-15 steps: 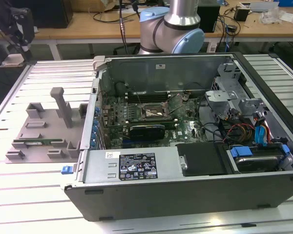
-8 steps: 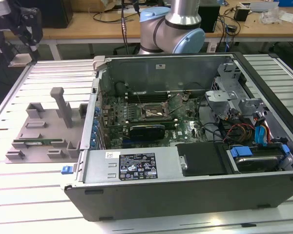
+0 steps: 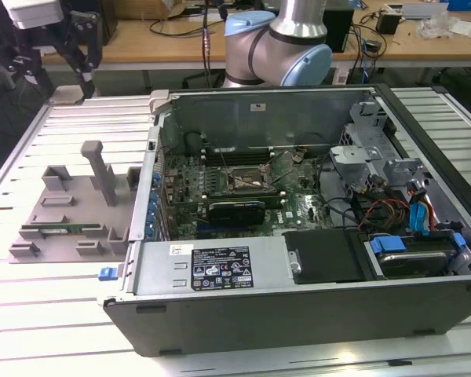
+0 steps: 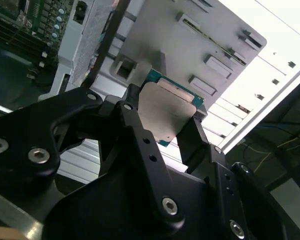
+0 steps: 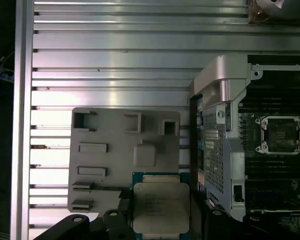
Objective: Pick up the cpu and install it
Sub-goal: 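Pick up the cpu and move it towards the insertion slot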
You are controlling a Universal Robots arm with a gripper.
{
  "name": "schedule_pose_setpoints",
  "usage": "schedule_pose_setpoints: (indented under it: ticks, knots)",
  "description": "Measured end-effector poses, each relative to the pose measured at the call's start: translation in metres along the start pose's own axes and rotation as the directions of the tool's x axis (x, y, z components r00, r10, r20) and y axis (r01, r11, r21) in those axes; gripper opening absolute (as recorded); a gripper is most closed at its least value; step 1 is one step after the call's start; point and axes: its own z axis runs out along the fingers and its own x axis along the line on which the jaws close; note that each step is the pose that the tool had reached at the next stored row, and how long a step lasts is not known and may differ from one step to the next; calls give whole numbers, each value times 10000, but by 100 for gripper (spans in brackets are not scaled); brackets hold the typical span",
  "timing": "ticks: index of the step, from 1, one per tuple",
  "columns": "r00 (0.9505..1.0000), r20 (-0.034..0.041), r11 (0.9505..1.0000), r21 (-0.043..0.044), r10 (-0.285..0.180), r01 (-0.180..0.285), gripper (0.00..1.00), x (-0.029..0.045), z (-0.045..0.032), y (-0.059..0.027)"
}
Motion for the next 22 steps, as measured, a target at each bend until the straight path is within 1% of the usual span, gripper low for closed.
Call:
schedule_pose_setpoints:
  ticks: [2,7,8,9,11,13,14,19,20,21,22]
  knots:
    - [10000,0,10000,0,-1,1,55,-89,1,-1]
    - [10000,0,10000,0,0,0,55,-219,3,0]
    - [10000,0,10000,0,0,0,55,-265,4,0]
    - [10000,0,10000,0,-1,1,55,-334,4,-1]
    - [10000,-1,10000,1,1,-1,55,-421,5,0]
    - [10000,0,10000,0,0,0,55,-484,7,-1]
    - [10000,-1,10000,0,-1,1,55,-552,7,-1]
    - [10000,0,10000,-1,0,0,55,-773,11,-1]
    - [10000,0,10000,0,0,0,55,-841,11,-1]
    - [10000,0,10000,0,-1,1,55,-881,12,-1]
    - [10000,0,10000,0,-1,1,55,-942,12,-1]
